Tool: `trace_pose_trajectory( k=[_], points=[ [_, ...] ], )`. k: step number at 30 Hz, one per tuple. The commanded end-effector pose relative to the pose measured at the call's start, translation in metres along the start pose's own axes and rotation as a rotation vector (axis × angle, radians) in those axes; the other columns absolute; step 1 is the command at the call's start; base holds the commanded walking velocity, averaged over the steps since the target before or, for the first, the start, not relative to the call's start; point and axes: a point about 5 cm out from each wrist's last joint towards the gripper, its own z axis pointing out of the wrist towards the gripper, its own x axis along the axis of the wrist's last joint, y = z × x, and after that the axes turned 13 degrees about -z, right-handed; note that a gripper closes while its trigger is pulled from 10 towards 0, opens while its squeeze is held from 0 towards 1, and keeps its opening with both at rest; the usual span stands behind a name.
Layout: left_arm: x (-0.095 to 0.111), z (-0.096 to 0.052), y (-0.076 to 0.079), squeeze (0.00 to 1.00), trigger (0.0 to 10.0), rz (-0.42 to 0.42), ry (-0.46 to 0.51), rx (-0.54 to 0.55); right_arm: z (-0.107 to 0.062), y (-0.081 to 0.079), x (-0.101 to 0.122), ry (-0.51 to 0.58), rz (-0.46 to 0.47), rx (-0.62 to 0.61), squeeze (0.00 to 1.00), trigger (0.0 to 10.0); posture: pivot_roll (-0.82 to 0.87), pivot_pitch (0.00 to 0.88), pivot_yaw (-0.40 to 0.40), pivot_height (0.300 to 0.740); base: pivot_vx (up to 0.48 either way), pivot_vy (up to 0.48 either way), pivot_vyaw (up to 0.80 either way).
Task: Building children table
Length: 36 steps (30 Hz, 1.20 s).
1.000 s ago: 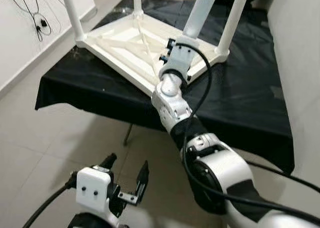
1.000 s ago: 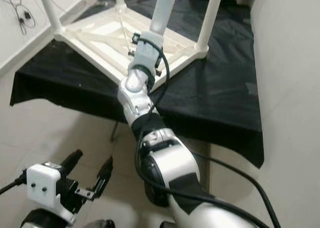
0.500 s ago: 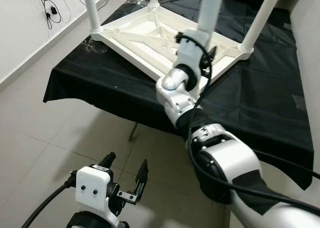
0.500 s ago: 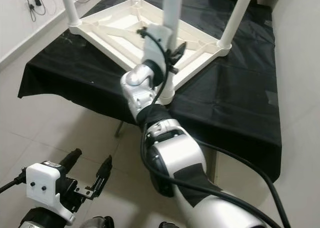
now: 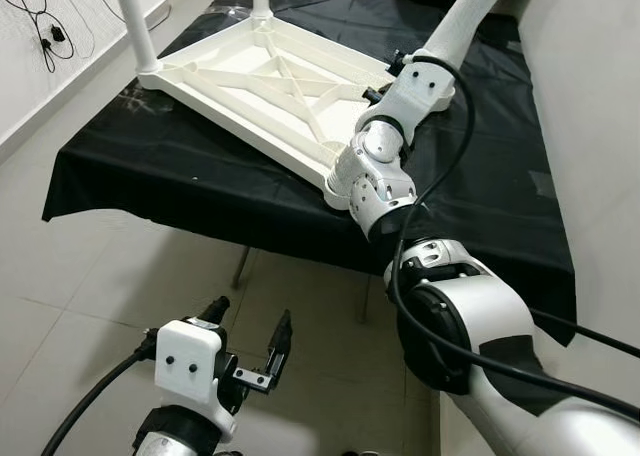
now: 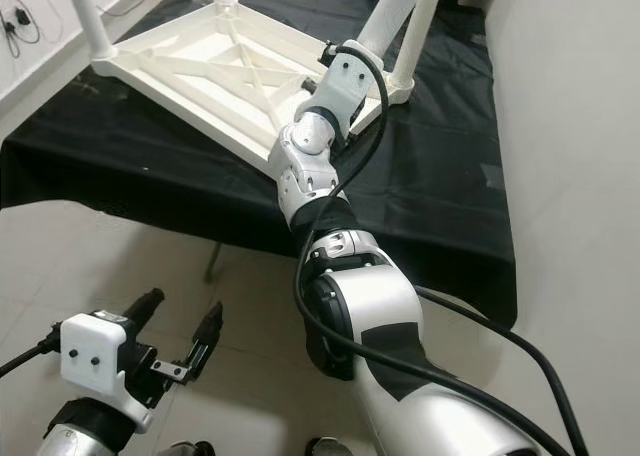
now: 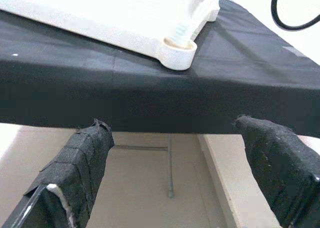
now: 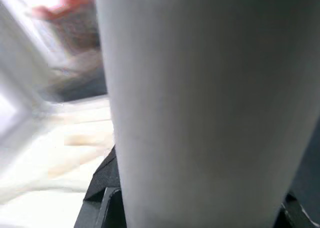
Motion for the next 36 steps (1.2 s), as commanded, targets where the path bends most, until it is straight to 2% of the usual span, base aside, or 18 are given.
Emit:
trace_pose_trajectory(
  k=[1,2,3,6,7,8,12,13,15,18,21,23,25,28,36],
  points=[
    [-0.005,0.004,-0.006,1.0,10.0,0.024,-0.03,0.025,-0.011,-0.021,0.014,0.084,0.066,0.244,0.0,10.0,0.09,0.117,-0.031,0.74,0.0,0.0,0.0],
    [-0.003,0.01,-0.007,1.0,10.0,0.041,-0.021,0.024,-0.018,-0.026,0.017,0.114,0.103,0.367,0.0,10.0,0.09,0.115,-0.03,0.74,0.0,0.0,0.0],
    [0.001,0.019,-0.01,1.0,10.0,0.078,-0.015,0.021,-0.025,-0.026,0.01,0.106,0.114,0.465,0.0,10.0,0.08,0.113,-0.028,0.74,0.0,0.0,0.0],
    [0.005,0.031,-0.013,1.0,10.0,0.122,-0.006,0.017,-0.033,-0.023,-0.003,0.074,0.117,0.543,0.0,10.0,0.08,0.113,-0.028,0.74,0.0,0.0,0.0],
    [0.005,0.033,-0.014,0.12,10.0,0.139,-0.008,0.026,-0.034,-0.023,-0.005,0.069,0.131,0.557,0.0,10.0,0.08,0.11,-0.027,0.74,0.0,0.0,0.0],
    [0.007,0.039,-0.019,0.0,10.0,0.178,-0.006,0.043,-0.039,-0.022,-0.009,0.06,0.13,0.603,0.0,10.0,0.07,0.105,-0.027,0.74,0.0,0.0,0.0],
    [0.009,0.043,-0.023,0.0,10.0,0.206,-0.003,0.056,-0.043,-0.021,-0.012,0.053,0.132,0.642,0.0,10.0,0.07,0.105,-0.027,0.74,0.0,0.0,0.0],
    [0.013,0.05,-0.029,0.0,10.0,0.251,0.003,0.078,-0.047,-0.018,-0.018,0.038,0.124,0.678,0.0,10.0,0.07,0.104,-0.023,0.74,0.0,0.0,0.0],
    [0.013,0.05,-0.029,0.0,10.0,0.251,0.003,0.078,-0.047,-0.018,-0.018,0.038,0.124,0.678,0.0,10.0,0.07,0.104,-0.023,0.74,0.0,0.0,0.0],
    [0.02,0.075,-0.046,0.0,10.0,0.357,-0.031,0.118,-0.062,-0.01,-0.032,-0.001,0.108,0.765,0.0,10.0,0.07,0.1,-0.021,0.74,0.0,0.0,0.0],
    [0.02,0.084,-0.049,0.0,10.0,0.391,-0.067,0.112,-0.069,-0.008,-0.034,-0.004,0.1,0.812,0.0,10.0,0.07,0.098,-0.022,0.74,0.0,0.0,0.0],
    [0.02,0.084,-0.049,0.0,10.0,0.391,-0.067,0.112,-0.069,-0.008,-0.034,-0.004,0.1,0.812,0.0,10.0,0.07,0.098,-0.022,0.74,0.0,0.0,0.0],
    [0.017,0.09,-0.05,0.0,10.0,0.435,-0.114,0.083,-0.077,-0.009,-0.036,-0.003,0.08,0.861,0.0,10.0,0.07,0.096,-0.019,0.74,0.0,0.0,0.0],
    [0.013,0.094,-0.052,0.0,10.0,0.448,-0.155,0.069,-0.086,-0.007,-0.038,-0.016,0.071,0.915,0.0,10.0,0.07,0.098,-0.017,0.74,0.0,0.0,0.0],
    [0.01,0.1,-0.054,0.0,10.0,0.457,-0.167,0.048,-0.099,-0.009,-0.037,-0.028,0.069,0.98,0.0,10.0,0.07,0.098,-0.016,0.74,0.0,0.0,0.0]
  ],
)
